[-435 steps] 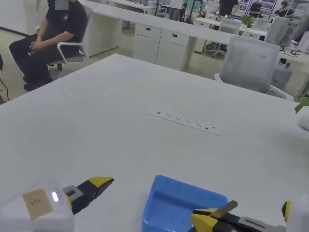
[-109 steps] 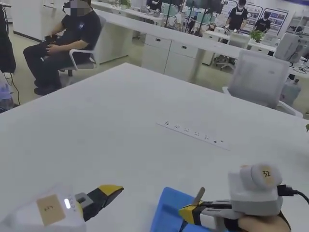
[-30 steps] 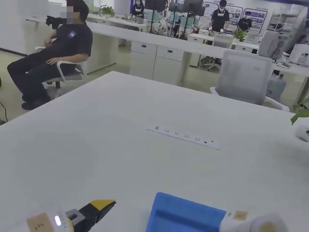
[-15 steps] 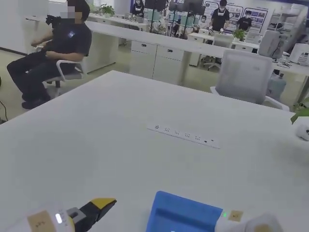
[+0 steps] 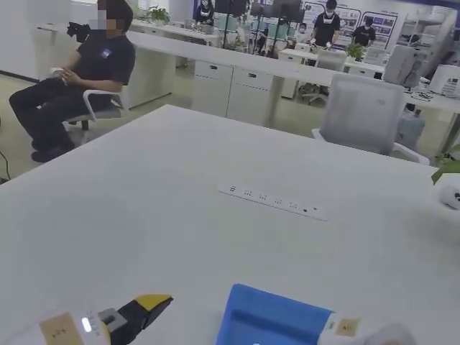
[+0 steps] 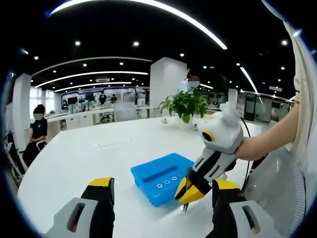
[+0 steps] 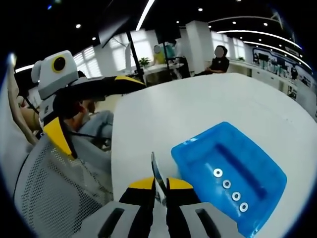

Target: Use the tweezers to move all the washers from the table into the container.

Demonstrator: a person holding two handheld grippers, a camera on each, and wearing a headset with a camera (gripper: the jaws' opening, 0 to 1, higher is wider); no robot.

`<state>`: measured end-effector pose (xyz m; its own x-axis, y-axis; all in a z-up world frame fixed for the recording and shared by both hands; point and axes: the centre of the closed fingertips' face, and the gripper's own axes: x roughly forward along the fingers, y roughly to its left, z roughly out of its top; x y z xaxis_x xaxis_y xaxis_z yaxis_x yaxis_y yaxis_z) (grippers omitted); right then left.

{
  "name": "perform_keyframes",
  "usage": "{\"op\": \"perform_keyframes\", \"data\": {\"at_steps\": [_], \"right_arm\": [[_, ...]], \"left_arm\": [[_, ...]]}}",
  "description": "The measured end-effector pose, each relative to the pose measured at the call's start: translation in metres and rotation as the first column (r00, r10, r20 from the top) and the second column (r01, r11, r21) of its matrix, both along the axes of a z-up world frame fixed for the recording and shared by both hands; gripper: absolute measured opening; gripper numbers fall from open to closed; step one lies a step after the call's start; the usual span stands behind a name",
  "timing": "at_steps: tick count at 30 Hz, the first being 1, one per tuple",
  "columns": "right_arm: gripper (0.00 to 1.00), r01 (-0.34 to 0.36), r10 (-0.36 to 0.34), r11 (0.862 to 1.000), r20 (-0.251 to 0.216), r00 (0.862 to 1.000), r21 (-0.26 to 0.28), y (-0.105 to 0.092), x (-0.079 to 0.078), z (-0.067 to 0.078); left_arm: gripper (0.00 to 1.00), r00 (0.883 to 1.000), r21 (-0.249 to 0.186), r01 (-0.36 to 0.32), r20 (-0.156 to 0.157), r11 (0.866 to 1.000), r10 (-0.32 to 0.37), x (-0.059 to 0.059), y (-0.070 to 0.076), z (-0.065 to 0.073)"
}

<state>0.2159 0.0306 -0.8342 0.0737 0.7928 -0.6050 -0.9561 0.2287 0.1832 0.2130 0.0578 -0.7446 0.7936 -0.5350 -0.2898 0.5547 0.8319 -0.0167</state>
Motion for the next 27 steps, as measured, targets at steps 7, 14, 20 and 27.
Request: {"op": "perform_keyframes", "data": {"at_steps": [7,14,20,27], "right_arm": [[0.03,-0.073,0.076,0.997,0.121,0.99,-0.024,0.002,-0.006,-0.001],[0.03,-0.015,0.013,0.999,0.05,0.999,0.04,0.003,-0.006,0.006],[0.03,-0.009,0.005,0.998,0.052,0.999,0.064,0.004,-0.003,0.019],[0.03,0.004,-0.008,0.995,0.041,0.999,0.096,0.006,0.002,0.034]], "left_arm": [[0.82,1.0,0.0,0.004,-0.001,1.0,-0.004,0.0,-0.001,0.0],[0.82,1.0,-0.001,0.004,0.0,1.0,-0.004,0.0,-0.001,0.0],[0.82,1.0,-0.002,0.005,0.002,1.0,-0.005,0.0,-0.001,0.001],[0.82,1.0,-0.006,0.004,0.003,1.0,-0.004,0.0,-0.001,0.001]]}}
